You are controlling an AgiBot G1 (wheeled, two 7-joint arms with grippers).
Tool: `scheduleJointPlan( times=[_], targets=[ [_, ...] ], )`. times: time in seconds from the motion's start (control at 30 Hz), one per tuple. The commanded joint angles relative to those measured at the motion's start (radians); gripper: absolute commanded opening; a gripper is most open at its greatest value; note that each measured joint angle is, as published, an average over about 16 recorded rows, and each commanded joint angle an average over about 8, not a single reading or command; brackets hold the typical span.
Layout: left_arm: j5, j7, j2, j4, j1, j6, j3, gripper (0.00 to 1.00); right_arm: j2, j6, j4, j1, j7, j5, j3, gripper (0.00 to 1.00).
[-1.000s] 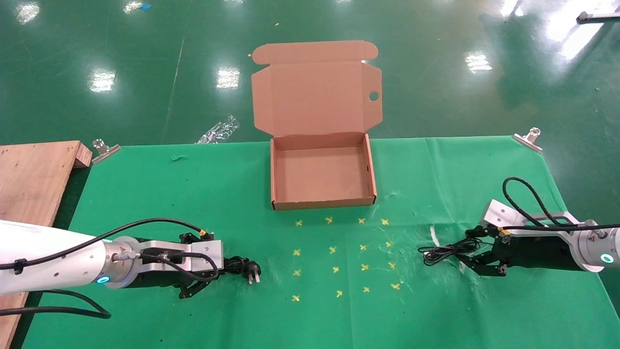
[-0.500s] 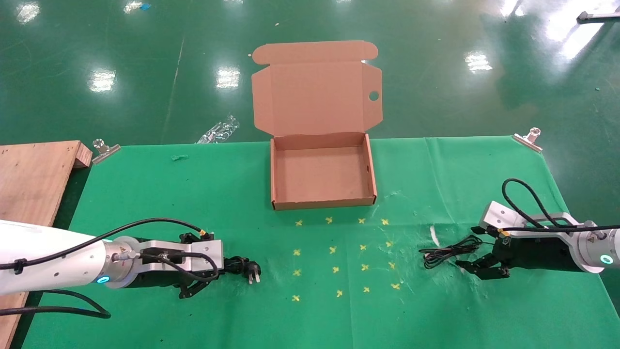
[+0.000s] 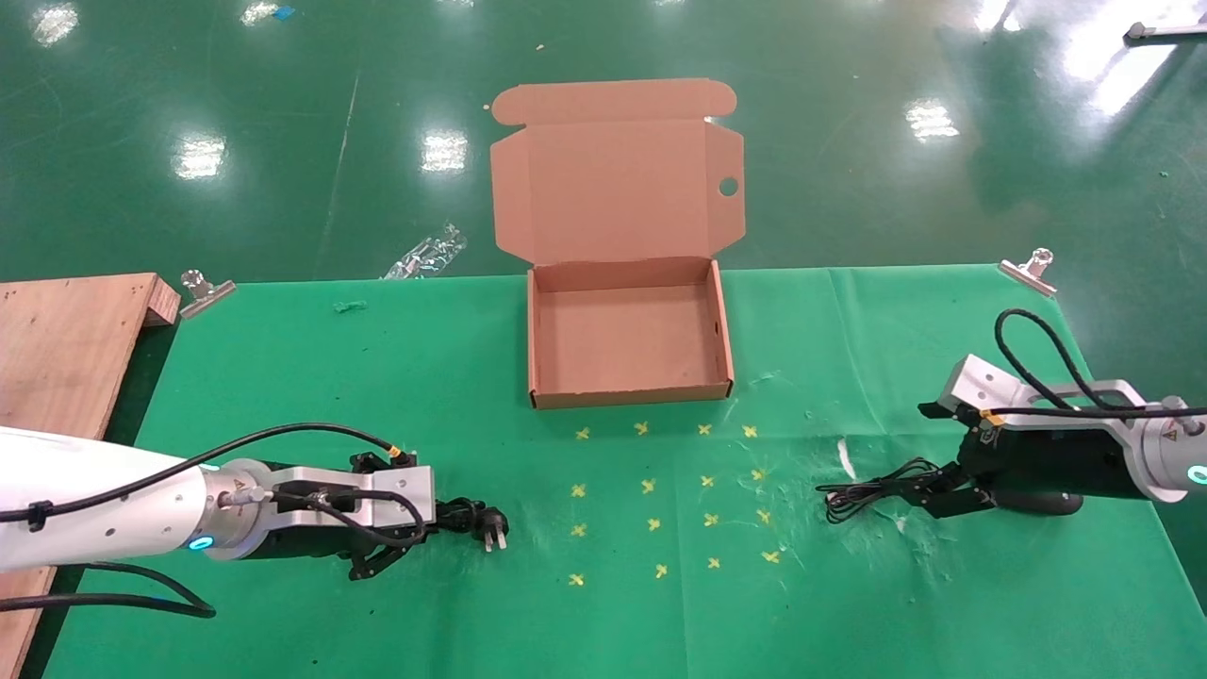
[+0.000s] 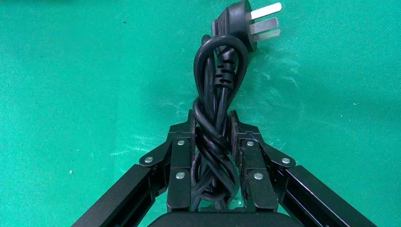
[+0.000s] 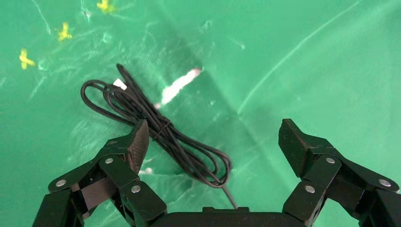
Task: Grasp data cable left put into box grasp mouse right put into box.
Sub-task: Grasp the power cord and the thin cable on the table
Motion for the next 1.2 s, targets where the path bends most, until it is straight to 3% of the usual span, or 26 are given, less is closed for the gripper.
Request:
scheduleJointPlan(
  times=[0.03,0.23,0.5,1.2],
  targets=[
    [0.0,0.0,0.0,0.0,0.0,0.0,0.0,0.0,0.004,-0.01,0.008,0.004,0.0,0.003,0.002,1.0],
    [0.0,0.001,0.0,0.001,0.0,0.0,0.0,0.0,-0.007,0.0,0.003,-0.006,0.022,-0.032,-0.022,0.98],
    [0.0,0.001,0.0,0.001,0.0,0.0,0.0,0.0,-0.002,0.021,0.007,-0.014,0.027,-0.023,-0.014,0.02],
    [0.0,0.001,0.0,0.001,0.0,0.0,0.0,0.0,0.007,0.027,0.018,-0.032,0.041,-0.013,-0.007,0.0]
  ],
)
